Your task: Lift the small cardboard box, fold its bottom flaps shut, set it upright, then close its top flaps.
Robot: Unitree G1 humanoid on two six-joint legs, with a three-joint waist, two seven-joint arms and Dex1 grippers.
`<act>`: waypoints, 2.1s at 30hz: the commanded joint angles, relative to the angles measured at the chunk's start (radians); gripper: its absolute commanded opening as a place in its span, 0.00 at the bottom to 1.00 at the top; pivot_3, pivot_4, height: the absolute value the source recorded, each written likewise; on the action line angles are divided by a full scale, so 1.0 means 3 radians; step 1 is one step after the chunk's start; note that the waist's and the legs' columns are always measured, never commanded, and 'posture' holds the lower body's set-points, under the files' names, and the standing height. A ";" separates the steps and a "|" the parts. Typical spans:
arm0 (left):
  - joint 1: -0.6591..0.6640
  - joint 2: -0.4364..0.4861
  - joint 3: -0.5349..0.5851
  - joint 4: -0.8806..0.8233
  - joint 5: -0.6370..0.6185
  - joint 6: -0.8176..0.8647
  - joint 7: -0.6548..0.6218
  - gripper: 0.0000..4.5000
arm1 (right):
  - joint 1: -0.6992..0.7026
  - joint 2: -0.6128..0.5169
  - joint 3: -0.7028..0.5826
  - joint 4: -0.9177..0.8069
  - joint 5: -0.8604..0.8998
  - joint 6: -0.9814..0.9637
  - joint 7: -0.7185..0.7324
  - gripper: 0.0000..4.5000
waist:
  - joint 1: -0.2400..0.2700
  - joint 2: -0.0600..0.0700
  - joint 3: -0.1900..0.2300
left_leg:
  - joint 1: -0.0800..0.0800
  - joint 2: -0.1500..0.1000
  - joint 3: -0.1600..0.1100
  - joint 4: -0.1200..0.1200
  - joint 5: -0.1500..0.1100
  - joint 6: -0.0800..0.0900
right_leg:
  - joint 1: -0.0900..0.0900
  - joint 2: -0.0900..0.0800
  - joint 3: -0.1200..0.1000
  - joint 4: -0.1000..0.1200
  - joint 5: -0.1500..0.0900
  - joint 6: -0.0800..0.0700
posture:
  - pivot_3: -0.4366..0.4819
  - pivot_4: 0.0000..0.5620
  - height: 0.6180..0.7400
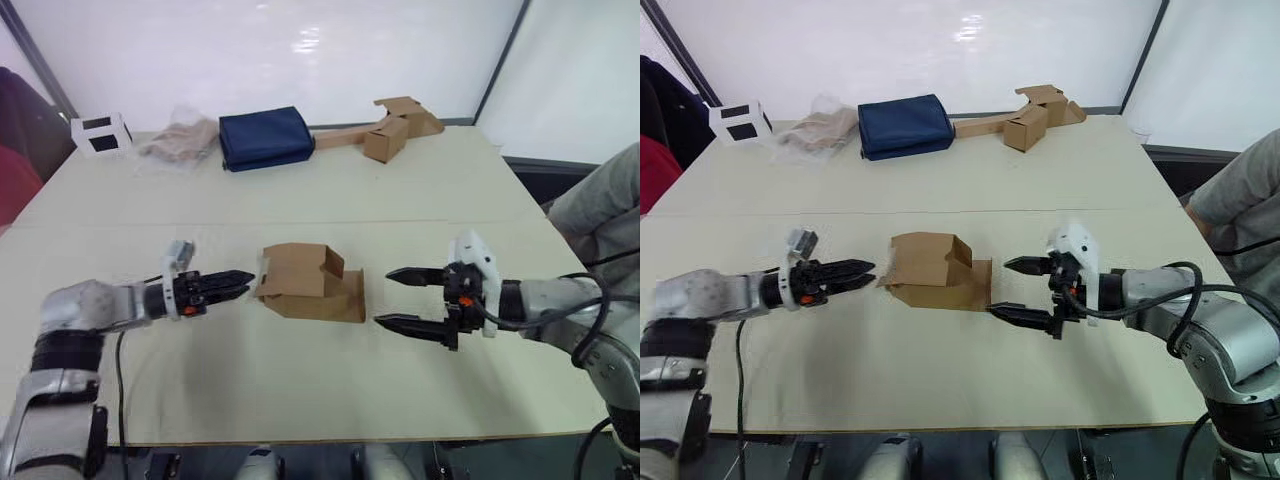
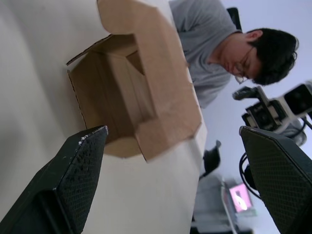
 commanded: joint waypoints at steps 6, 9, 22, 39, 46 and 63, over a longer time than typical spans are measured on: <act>-0.0835 -0.0338 -0.0522 0.1041 0.0691 -0.0545 -0.0798 0.99 | 0.0117 -0.0027 -0.0195 -0.0750 0.0495 0.0317 -0.0555 1.00 | -0.0004 0.0000 0.0000 | 0.0001 0.0001 0.0000 -0.0001 0.0000 0.0000 | -0.0004 0.0003 0.0001 0.0006 0.0000 -0.0001 | 0.48 0.27 1.00; -0.1038 -0.0477 -0.0571 0.1368 0.0898 -0.0731 -0.0949 0.99 | 0.0180 -0.0036 -0.0263 -0.0830 0.0624 0.0371 -0.0729 1.00 | -0.0003 -0.0001 0.0000 | -0.0001 0.0001 0.0000 0.0000 0.0000 0.0000 | -0.0004 0.0002 0.0001 0.0006 0.0000 -0.0001 | 0.48 0.27 1.00; -0.1527 -0.0876 -0.0360 0.2156 0.1366 -0.1180 -0.1260 0.65 | 0.0642 -0.0231 -0.0529 -0.1050 0.0929 0.0317 -0.1084 1.00 | -0.0021 -0.0002 0.0001 | -0.0002 -0.0001 -0.0005 0.0002 0.0000 0.0001 | -0.0004 0.0004 0.0000 0.0009 -0.0001 0.0000 | 0.48 0.27 1.00; -0.1633 -0.0703 0.0086 0.1448 0.1312 -0.1393 -0.1255 0.02 | 0.0162 0.0401 -0.0433 -0.0393 0.0629 -0.0352 -0.1609 1.00 | -0.0024 -0.0010 0.0005 | -0.0003 0.0002 -0.0008 0.0005 0.0000 0.0001 | -0.0005 0.0006 -0.0002 0.0011 -0.0001 0.0000 | 0.48 0.27 1.00; -0.1527 -0.0628 0.0224 0.0254 0.1192 -0.1629 -0.0970 0.00 | -0.0645 0.1363 -0.0448 0.0280 0.0355 -0.0888 -0.2253 0.85 | -0.0008 -0.0006 0.0003 | -0.0005 0.0002 -0.0006 -0.0001 0.0008 -0.0013 | -0.0014 0.0002 0.0000 0.0017 -0.0001 -0.0001 | 0.48 0.27 1.00; -0.1505 -0.0592 0.0288 -0.0377 0.0997 -0.1747 -0.0516 0.00 | -0.1400 0.1956 0.0022 0.1261 -0.0194 -0.1436 -0.1679 0.01 | -0.0097 -0.0003 0.0003 | -0.0005 0.0001 -0.0006 -0.0005 0.0019 -0.0033 | -0.0017 0.0002 0.0000 0.0022 -0.0001 -0.0001 | 0.48 0.27 1.00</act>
